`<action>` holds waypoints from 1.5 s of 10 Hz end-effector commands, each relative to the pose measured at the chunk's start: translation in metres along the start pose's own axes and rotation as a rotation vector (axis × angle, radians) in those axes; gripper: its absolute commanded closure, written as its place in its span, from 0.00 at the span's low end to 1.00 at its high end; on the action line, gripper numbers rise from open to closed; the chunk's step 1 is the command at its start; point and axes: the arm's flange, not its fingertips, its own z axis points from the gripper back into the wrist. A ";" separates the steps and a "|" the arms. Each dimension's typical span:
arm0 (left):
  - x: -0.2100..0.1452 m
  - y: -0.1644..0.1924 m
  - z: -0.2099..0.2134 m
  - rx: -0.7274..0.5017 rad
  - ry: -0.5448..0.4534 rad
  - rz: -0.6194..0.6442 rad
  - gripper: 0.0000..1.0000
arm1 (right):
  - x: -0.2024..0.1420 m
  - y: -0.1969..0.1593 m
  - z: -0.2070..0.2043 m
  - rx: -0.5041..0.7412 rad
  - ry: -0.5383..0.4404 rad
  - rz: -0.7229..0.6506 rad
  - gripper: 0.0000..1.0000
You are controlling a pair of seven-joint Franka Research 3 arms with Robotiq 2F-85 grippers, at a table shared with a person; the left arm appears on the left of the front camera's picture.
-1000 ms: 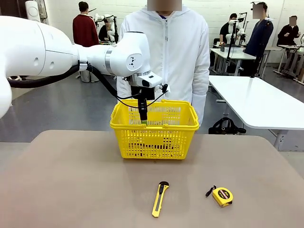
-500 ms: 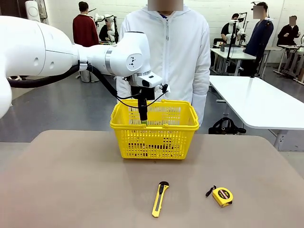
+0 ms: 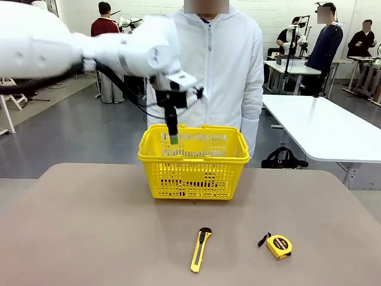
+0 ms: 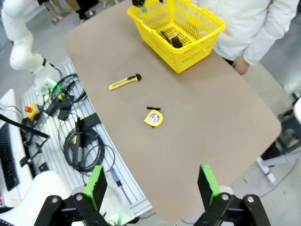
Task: Place the items the person wants into the basket.
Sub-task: Pick up the item the person points to and place it in the Market Basket.
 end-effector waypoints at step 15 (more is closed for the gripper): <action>-0.231 -0.218 0.087 0.113 -0.181 0.229 0.00 | 0.002 -0.001 0.001 0.026 -0.031 0.013 0.00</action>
